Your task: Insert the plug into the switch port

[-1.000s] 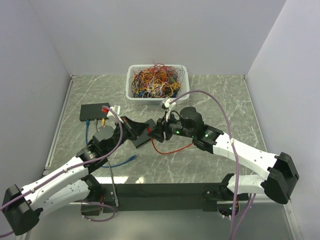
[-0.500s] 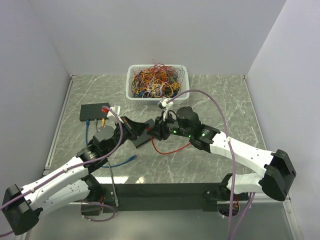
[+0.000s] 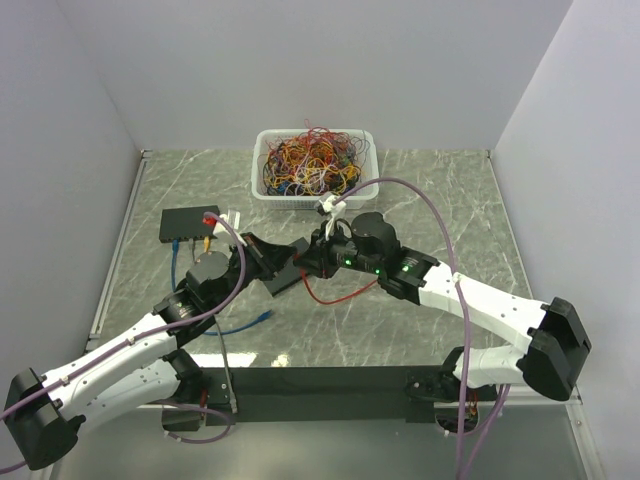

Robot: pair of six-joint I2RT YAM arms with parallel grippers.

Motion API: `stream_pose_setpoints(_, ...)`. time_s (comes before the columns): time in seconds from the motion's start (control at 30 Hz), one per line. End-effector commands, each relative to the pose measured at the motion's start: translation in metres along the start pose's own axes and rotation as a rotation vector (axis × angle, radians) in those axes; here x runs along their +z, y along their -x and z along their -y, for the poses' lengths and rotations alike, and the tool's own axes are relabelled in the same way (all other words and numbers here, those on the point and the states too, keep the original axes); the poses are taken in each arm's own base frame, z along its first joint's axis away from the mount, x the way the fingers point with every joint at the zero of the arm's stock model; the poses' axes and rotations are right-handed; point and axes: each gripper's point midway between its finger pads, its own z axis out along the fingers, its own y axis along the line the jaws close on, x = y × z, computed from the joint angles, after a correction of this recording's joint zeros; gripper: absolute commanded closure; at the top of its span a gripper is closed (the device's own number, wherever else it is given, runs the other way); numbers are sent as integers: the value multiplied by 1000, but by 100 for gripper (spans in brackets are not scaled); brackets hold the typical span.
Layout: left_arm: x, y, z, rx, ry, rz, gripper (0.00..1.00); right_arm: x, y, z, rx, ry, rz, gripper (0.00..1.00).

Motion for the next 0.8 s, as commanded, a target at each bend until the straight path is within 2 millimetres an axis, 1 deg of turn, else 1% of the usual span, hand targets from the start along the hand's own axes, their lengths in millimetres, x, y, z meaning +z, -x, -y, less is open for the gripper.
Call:
stream_pose_setpoints(0.0, -2, 15, 22, -19, -57, 37, 100, 3, 23, -6, -18, 4, 59, 83)
stream_pose_setpoints(0.17, -3, 15, 23, -22, -64, 40, 99, 5, 16, -5, -20, 2, 44, 93)
stream_pose_setpoints(0.2, -3, 15, 22, -22, -60, 41, 98, 5, 15, -4, -23, 0, 43, 94)
stream_pose_setpoints(0.23, -3, 15, 21, -19, -54, 40, 93, 6, 10, -2, -20, -7, 31, 95)
stream_pose_setpoints(0.27, -2, 12, 17, -13, -35, 30, 88, 7, 8, 1, -21, -16, 26, 98)
stream_pose_setpoints(0.3, -2, 15, 13, -5, -11, 42, 82, 7, 4, 3, -20, -25, 18, 100)
stream_pose_setpoints(0.33, -2, 15, 9, 4, 9, 42, 68, 11, -2, 7, -15, -37, 1, 100)
stream_pose_setpoints(0.37, -3, 12, -1, 25, 53, 30, 61, 12, -7, 13, -12, -63, -20, 100)
stream_pose_setpoints(0.4, -4, 13, -6, 33, 75, 37, 55, 15, -13, 18, -8, -80, -40, 100)
stream_pose_setpoints(0.43, -5, 17, -14, 40, 113, 63, 44, 21, -23, 25, 0, -102, -74, 100)
stream_pose_setpoints(0.5, -7, 15, -27, 65, 151, 70, 35, 24, -36, 35, 14, -149, -118, 100)
stream_pose_setpoints(0.53, -9, 18, -33, 77, 176, 95, 33, 29, -46, 41, 26, -167, -148, 100)
stream_pose_setpoints(0.57, -9, 19, -40, 85, 199, 105, 31, 30, -56, 46, 36, -186, -183, 100)
stream_pose_setpoints(0.6, -10, 17, -49, 97, 226, 107, 30, 33, -60, 52, 41, -216, -199, 100)
stream_pose_setpoints(0.63, -8, 20, -58, 106, 257, 114, 29, 38, -71, 57, 53, -230, -236, 100)
stream_pose_setpoints(0.7, -4, 20, -69, 119, 276, 104, 28, 41, -85, 62, 64, -245, -280, 100)
stream_pose_setpoints(0.73, 0, 26, -83, 115, 307, 107, 28, 40, -90, 63, 74, -247, -295, 100)
stream_pose_setpoints(0.77, 4, 20, -83, 108, 275, 64, 28, 41, -92, 63, 76, -243, -296, 100)
